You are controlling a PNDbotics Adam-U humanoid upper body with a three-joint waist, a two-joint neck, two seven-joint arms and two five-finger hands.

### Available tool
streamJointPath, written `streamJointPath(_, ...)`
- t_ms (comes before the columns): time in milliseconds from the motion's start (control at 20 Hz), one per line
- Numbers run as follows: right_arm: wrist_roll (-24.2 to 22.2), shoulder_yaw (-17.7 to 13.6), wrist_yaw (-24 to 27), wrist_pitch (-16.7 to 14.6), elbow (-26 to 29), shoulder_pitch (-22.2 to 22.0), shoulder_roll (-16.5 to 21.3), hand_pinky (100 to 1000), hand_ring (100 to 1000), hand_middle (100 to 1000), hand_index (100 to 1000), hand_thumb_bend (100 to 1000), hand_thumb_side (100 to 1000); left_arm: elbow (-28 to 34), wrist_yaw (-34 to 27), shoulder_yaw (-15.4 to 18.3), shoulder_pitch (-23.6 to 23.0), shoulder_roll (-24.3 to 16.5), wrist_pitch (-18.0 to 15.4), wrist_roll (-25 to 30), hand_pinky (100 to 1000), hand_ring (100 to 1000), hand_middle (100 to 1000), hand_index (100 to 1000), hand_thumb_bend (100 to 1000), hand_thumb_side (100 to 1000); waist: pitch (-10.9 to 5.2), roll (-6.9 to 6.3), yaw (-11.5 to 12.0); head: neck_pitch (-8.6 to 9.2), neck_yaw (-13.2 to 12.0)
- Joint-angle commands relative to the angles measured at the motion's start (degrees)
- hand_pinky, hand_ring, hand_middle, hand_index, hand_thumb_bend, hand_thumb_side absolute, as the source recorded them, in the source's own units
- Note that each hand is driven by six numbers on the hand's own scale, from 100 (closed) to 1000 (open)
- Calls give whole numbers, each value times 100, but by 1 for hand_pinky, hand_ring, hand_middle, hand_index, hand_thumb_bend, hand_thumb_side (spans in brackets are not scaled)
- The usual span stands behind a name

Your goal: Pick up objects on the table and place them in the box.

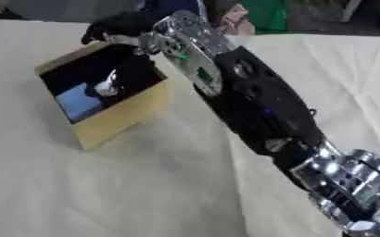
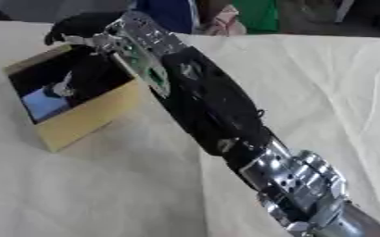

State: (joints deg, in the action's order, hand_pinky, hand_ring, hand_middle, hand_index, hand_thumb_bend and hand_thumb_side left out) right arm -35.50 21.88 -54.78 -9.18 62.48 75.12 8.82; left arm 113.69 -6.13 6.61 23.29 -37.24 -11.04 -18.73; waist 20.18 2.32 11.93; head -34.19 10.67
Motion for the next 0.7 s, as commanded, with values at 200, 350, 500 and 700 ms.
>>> streamJointPath(200, 97, -128, 604, 254, 619, 147, 344, 1000, 1000, 1000, 1000, 251, 816, 90, 15, 86, 8, -120, 20, -35, 672, 623, 636, 858, 100, 943, -168, -23, -47, -15, -178)
streamJointPath(350, -45, -131, 1137, 432, 1017, 111, 696, 998, 1000, 1000, 1000, 224, 814, 90, 35, 108, -57, -132, 35, -63, 671, 623, 635, 858, 100, 943, -206, -15, -102, -67, -372)
streamJointPath(500, -257, -113, 1575, 600, 1405, 53, 1070, 998, 1000, 1000, 1000, 215, 815, 90, 53, 121, -107, -145, 45, -85, 671, 622, 635, 858, 100, 943, -247, -16, -162, -104, -528)
streamJointPath(700, -472, -132, 2023, 815, 1973, -106, 1581, 997, 1000, 1000, 1000, 200, 826, 90, 77, 135, -185, -160, 61, -108, 671, 620, 635, 858, 100, 944, -301, -36, -251, -145, -667)
